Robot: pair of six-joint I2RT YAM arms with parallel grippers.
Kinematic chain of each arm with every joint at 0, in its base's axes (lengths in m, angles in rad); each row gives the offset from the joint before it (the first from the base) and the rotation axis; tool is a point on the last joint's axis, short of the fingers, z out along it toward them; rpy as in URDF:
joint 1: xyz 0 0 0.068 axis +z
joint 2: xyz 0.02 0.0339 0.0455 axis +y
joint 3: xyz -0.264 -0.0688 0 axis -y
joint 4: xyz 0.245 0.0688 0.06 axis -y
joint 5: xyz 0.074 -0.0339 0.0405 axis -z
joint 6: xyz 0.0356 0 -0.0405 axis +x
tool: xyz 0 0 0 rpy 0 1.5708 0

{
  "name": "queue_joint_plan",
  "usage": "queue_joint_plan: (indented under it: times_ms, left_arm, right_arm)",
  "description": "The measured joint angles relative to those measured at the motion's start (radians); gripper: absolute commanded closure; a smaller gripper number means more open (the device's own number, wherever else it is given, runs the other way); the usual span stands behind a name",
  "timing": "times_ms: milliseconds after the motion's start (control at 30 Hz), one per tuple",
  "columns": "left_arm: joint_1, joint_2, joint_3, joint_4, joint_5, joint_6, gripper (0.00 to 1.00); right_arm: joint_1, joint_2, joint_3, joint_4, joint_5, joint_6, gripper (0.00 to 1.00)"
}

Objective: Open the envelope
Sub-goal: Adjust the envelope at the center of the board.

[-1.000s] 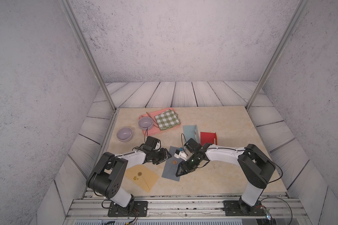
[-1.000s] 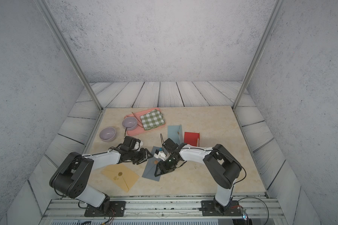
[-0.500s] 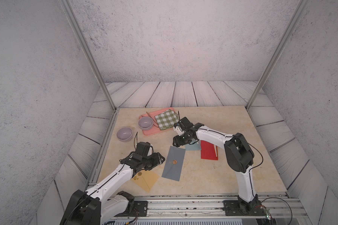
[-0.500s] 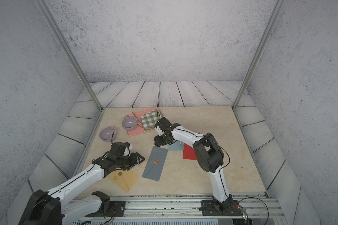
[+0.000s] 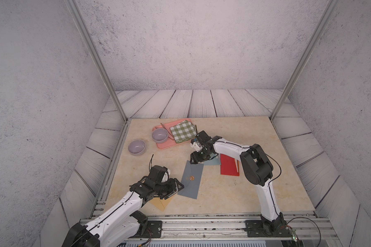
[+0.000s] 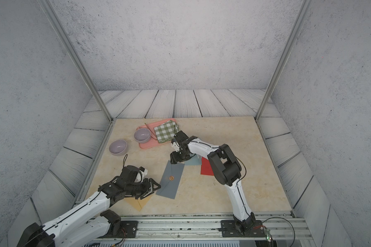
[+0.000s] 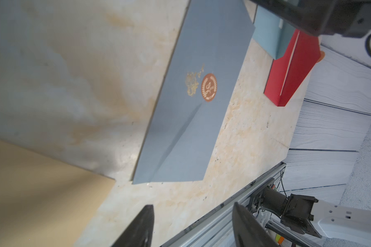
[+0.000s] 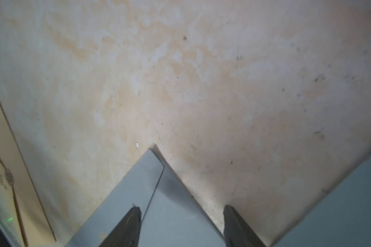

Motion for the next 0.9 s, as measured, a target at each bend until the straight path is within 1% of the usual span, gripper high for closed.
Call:
queue_joint_plan:
  times_ms: [167,267,367,433,500,567,633,733,833,900]
  left_arm:
    - [0.000,-0.034,-0.006,-0.043,-0.029,-0.013,0.36]
    - [0.000,-0.033,-0.008,-0.048,-0.032,-0.014,0.36]
    - [0.000,-0.024,-0.011,-0.063,-0.038,-0.014,0.36]
    - [0.000,-0.023,-0.011,-0.084,-0.048,-0.014,0.36]
    - [0.000,-0.028,-0.010,-0.114,-0.063,-0.014,0.36]
    - [-0.001,-0.049,-0.010,-0.161,-0.087,-0.019,0.36]
    - [-0.003,-0.089,-0.008,-0.219,-0.116,-0.027,0.35]
    - [-0.006,-0.156,-0.008,-0.297,-0.149,-0.051,0.35]
    - [-0.008,-0.202,-0.010,-0.335,-0.154,-0.074,0.34]
    - [-0.011,-0.211,-0.015,-0.326,-0.144,-0.081,0.34]
  right_arm:
    - [0.006,-0.179,-0.282,0.079,-0.052,0.065,0.38]
    - [0.014,-0.309,-0.474,0.121,-0.112,0.098,0.38]
    - [0.033,-0.410,-0.615,0.146,-0.148,0.131,0.38]
    - [0.045,-0.468,-0.681,0.148,-0.148,0.152,0.37]
    - [0.052,-0.488,-0.685,0.123,-0.121,0.157,0.36]
    - [0.051,-0.476,-0.636,0.088,-0.089,0.146,0.36]
    - [0.049,-0.439,-0.536,0.063,-0.069,0.127,0.36]
    - [0.049,-0.388,-0.407,0.086,-0.062,0.112,0.36]
    - [0.047,-0.356,-0.360,0.112,-0.071,0.110,0.36]
    - [0.047,-0.331,-0.354,0.116,-0.077,0.106,0.36]
